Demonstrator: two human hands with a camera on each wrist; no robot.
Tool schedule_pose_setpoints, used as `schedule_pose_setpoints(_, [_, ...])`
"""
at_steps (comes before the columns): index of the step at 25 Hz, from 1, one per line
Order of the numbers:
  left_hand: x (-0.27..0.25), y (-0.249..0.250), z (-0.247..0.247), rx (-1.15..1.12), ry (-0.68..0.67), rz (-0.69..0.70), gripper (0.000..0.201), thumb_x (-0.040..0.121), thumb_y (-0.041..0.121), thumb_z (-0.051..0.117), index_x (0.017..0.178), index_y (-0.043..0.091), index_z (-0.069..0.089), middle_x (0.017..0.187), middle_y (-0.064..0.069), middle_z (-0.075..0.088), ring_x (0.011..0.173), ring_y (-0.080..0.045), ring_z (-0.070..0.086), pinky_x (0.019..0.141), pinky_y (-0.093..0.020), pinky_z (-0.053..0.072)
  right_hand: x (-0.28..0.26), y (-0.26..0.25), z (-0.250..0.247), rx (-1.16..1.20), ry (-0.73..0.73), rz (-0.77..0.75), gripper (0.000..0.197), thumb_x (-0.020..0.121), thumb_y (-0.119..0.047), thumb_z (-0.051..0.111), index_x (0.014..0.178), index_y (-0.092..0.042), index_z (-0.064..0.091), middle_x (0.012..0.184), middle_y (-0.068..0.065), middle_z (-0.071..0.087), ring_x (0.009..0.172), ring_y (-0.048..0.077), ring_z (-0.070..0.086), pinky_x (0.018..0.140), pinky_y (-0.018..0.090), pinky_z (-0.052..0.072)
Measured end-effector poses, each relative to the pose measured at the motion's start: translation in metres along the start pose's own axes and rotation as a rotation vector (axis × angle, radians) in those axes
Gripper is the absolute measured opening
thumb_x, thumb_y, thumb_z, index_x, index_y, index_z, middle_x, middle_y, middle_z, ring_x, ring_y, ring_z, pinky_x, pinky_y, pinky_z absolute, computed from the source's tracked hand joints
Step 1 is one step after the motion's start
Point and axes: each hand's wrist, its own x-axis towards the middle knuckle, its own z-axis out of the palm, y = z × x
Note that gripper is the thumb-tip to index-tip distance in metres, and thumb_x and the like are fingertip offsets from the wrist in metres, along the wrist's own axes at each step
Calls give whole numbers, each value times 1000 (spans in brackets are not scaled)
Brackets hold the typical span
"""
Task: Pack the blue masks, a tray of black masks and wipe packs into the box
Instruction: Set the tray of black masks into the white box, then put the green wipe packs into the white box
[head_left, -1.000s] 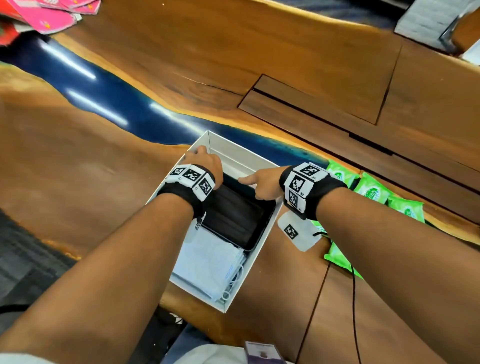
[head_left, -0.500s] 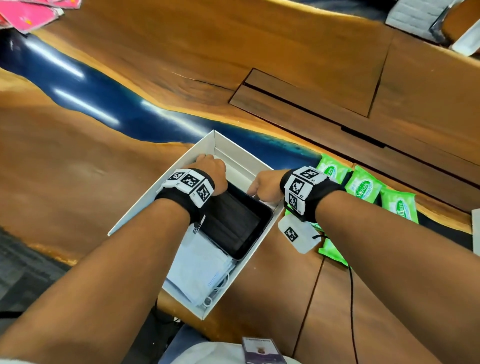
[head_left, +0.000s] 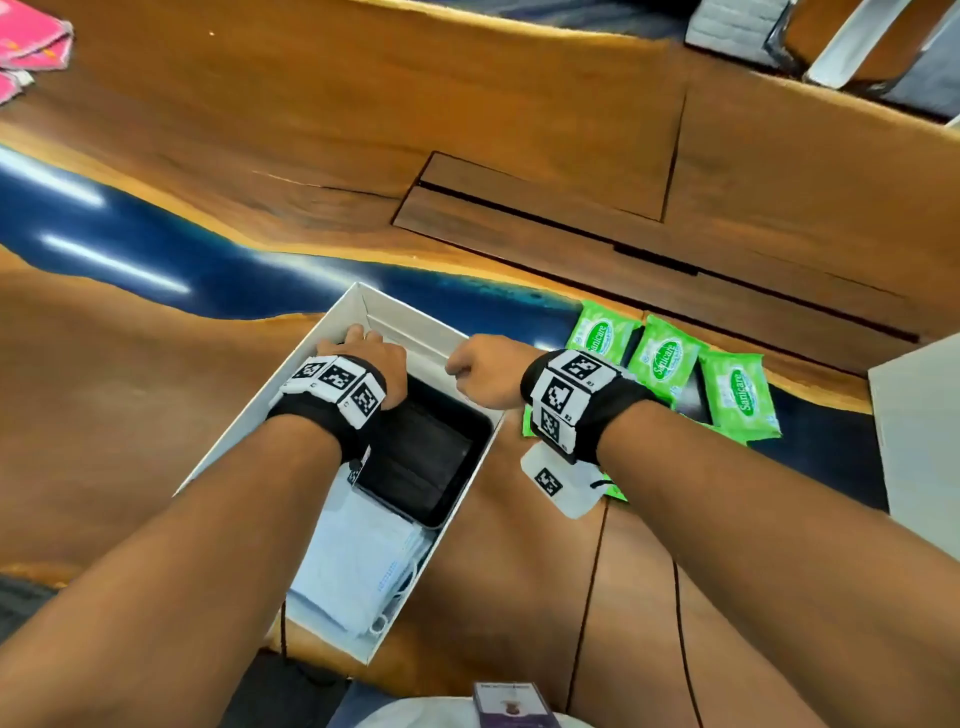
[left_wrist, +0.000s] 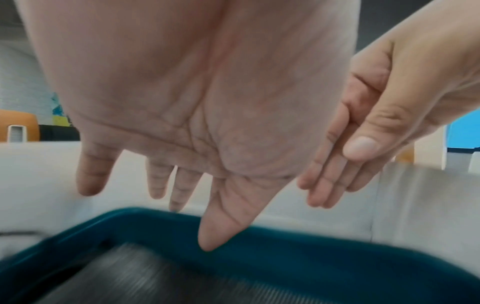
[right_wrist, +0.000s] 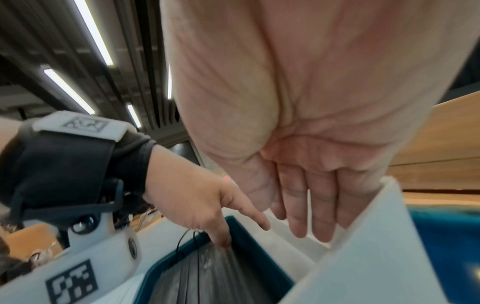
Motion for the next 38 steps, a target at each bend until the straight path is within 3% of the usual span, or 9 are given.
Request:
schedule_pose_setpoints(2, [-6,10,-18,-96,74,29,48,88,20,44,135,24,52,139,-8,52,132,-31,43,105,-54,39,-15,11,-9,125,92,-54,33,92,-9,49,121,-13,66,126,4,63,114,24,58,99,41,48])
schedule_pose_setpoints(5, [-21,37,-47,-247,195,73,34,87,19,50,119,20,62,123,-9,63,114,-32,58,98,-46,47,-45,34,-19,329,199,-119,29,93,-8,53,116,-10,69,120,2,67,111,17,60,101,36,46])
schedule_pose_setpoints(10, [-44,94,-72,-304,291,241,24,91,23,51,110,23,65,120,-7,64,107,-32,59,87,-39,50,-88,87,-17,382,266,-32,27,95,-12,57,119,-8,68,121,4,67,112,18,61,102,35,46])
schedule_pose_setpoints(13, [-49,138,-72,-292,268,350,24,93,25,51,113,25,64,118,-4,64,109,-30,58,86,-37,47,-112,124,-8,369,284,62,26,96,-15,57,119,-11,69,120,4,68,110,18,62,99,36,48])
schedule_pose_setpoints(18, [-40,206,-50,-273,162,436,30,90,28,54,119,27,61,122,-4,63,110,-29,59,87,-38,48,-147,186,15,385,282,222,25,96,-17,57,116,-11,70,117,4,68,103,18,63,85,26,46])
schedule_pose_setpoints(26, [-25,267,18,-235,-90,393,61,90,21,60,145,15,36,143,-12,46,129,-31,48,102,-39,43,-169,269,74,427,240,545,38,89,-21,64,124,-9,60,130,8,59,118,25,56,93,28,43])
schedule_pose_setpoints(31, [-23,288,36,-331,-68,260,63,90,28,60,143,15,28,140,-15,36,117,-39,54,90,-44,47,-151,286,105,552,252,726,65,75,-28,75,127,-7,43,127,17,53,111,34,57,91,40,51])
schedule_pose_setpoints(34, [-21,296,37,-376,-44,192,69,90,33,62,145,14,24,144,-15,30,115,-40,57,86,-44,48,-138,280,113,631,285,806,86,75,-35,79,138,-5,29,137,18,45,123,35,51,95,39,48])
schedule_pose_setpoints(38, [-19,302,41,-382,-42,170,76,87,32,67,146,14,22,143,-15,29,110,-39,59,81,-42,49,-126,273,115,728,336,893,93,72,-32,84,138,-5,25,139,20,42,123,37,51,94,41,49])
